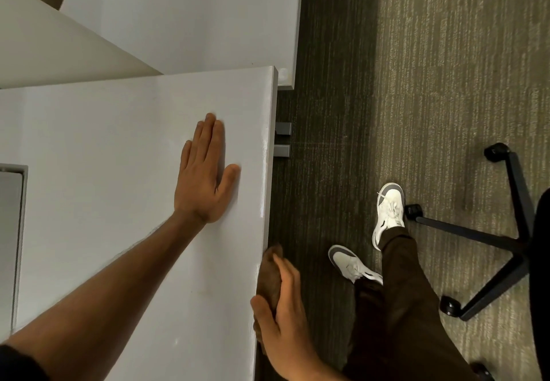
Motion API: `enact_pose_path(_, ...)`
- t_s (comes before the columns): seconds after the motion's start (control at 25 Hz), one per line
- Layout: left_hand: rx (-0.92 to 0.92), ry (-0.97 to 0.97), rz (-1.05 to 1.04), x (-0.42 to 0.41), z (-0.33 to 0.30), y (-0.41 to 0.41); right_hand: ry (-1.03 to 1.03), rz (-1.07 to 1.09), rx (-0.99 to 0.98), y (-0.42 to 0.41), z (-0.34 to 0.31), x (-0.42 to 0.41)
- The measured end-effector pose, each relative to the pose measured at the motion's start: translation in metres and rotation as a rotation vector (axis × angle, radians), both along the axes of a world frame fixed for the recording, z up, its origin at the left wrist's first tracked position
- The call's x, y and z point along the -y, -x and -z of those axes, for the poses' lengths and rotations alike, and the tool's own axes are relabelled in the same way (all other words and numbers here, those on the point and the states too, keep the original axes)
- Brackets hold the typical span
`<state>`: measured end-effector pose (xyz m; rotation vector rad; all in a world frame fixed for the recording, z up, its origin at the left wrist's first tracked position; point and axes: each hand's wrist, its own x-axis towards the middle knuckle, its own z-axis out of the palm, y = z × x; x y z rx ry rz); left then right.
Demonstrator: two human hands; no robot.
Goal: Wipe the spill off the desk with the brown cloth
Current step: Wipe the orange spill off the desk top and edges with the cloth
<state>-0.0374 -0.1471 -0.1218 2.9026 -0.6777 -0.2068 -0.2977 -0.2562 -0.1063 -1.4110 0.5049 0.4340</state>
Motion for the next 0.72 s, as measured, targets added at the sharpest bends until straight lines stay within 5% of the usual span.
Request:
enact_pose_path(0.28,0.001,0.002,-0.007,0.001,-0.001,0.0,0.017,0.066,-0.021,-0.018,-0.004,0.005)
enact_pose_path(0.72,-0.017,-0.004,-0.038,0.003,-0.004,0.002,0.119,0.277,0.231,-0.216,0.012,0.08)
